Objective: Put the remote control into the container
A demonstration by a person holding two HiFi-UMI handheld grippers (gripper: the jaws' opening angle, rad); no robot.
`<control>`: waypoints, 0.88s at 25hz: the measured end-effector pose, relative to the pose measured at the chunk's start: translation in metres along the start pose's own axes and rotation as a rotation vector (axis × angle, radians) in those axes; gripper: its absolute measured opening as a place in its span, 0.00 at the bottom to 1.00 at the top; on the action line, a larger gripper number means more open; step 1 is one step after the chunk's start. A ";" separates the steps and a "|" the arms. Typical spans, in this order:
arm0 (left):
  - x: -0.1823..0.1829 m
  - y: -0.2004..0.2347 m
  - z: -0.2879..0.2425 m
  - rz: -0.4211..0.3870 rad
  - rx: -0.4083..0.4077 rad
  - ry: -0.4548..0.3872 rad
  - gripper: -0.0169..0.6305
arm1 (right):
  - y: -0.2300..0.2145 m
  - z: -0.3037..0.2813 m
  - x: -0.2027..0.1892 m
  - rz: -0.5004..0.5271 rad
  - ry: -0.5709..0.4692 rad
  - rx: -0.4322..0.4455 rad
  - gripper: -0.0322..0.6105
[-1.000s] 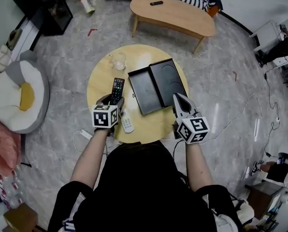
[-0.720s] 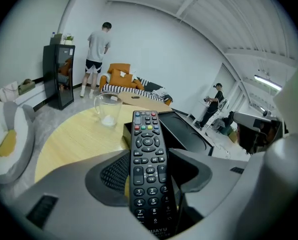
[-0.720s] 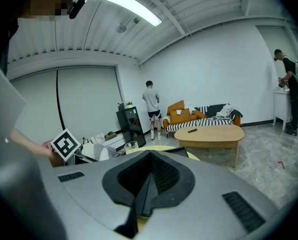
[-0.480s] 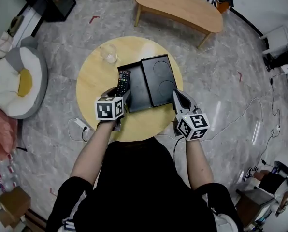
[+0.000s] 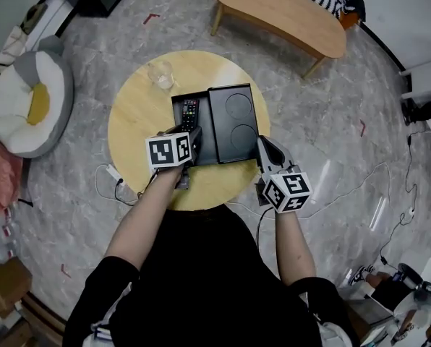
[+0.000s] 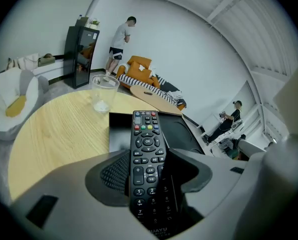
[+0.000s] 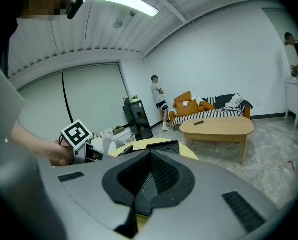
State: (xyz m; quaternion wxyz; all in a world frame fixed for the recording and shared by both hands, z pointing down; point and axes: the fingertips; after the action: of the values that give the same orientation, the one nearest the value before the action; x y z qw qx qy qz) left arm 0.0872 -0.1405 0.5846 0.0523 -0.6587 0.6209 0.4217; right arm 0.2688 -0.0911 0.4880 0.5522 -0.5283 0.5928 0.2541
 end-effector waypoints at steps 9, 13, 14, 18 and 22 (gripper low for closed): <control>-0.014 0.010 -0.023 0.014 0.073 0.036 0.41 | -0.010 0.000 -0.006 0.004 0.029 -0.009 0.06; -0.021 0.010 -0.036 0.029 0.099 0.048 0.41 | -0.019 0.006 -0.011 0.001 0.044 -0.021 0.06; -0.022 0.009 -0.038 0.029 0.100 0.052 0.41 | -0.021 0.008 -0.012 -0.001 0.047 -0.025 0.06; -0.022 0.010 -0.047 0.003 0.141 0.073 0.41 | -0.024 0.012 -0.013 -0.004 0.047 -0.037 0.06; -0.018 0.012 -0.055 -0.024 0.184 0.080 0.41 | -0.033 0.018 -0.014 -0.012 0.048 -0.052 0.06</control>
State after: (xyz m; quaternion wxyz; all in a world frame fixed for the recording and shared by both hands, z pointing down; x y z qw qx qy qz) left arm 0.1066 -0.1621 0.6361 0.0926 -0.6749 0.6505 0.3357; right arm 0.3036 -0.0804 0.5056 0.5254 -0.5519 0.5959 0.2535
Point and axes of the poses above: the fingertips, and each gripper's own axes: z backward along the fingers, y to its left, x out of its top, and after that the axes turned 8 degrees about -y, right-handed
